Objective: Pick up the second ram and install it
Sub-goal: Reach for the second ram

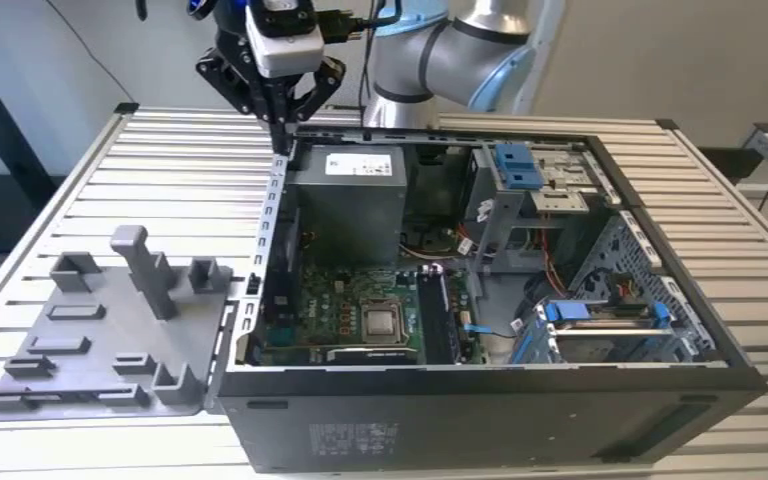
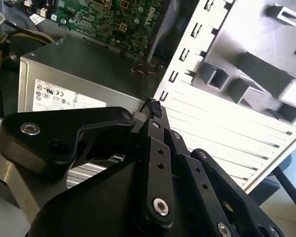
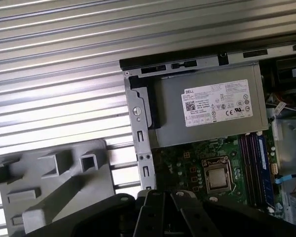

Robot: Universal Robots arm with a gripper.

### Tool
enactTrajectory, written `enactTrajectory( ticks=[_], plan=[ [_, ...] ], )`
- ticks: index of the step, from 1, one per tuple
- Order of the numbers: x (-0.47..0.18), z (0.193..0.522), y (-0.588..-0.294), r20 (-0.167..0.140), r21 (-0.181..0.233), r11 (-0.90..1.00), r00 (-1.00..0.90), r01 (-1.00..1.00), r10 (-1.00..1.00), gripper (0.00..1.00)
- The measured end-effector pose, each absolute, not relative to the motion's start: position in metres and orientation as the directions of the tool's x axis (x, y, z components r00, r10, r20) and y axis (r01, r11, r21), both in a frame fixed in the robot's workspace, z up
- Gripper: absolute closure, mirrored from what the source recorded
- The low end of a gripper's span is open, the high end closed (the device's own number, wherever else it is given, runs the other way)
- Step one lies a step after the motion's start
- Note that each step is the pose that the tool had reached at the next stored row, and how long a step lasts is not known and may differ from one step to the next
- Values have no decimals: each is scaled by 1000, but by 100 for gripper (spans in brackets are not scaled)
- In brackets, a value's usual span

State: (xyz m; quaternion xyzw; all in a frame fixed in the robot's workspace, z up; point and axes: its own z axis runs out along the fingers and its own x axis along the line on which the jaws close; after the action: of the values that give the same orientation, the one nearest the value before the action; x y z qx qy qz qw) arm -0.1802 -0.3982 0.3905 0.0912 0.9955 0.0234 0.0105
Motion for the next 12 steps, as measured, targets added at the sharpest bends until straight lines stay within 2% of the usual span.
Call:
enactTrajectory(
  ticks=[12],
  plan=[
    [-201,387,-398,-17,49,989,-990,143,144,89]
  ],
)
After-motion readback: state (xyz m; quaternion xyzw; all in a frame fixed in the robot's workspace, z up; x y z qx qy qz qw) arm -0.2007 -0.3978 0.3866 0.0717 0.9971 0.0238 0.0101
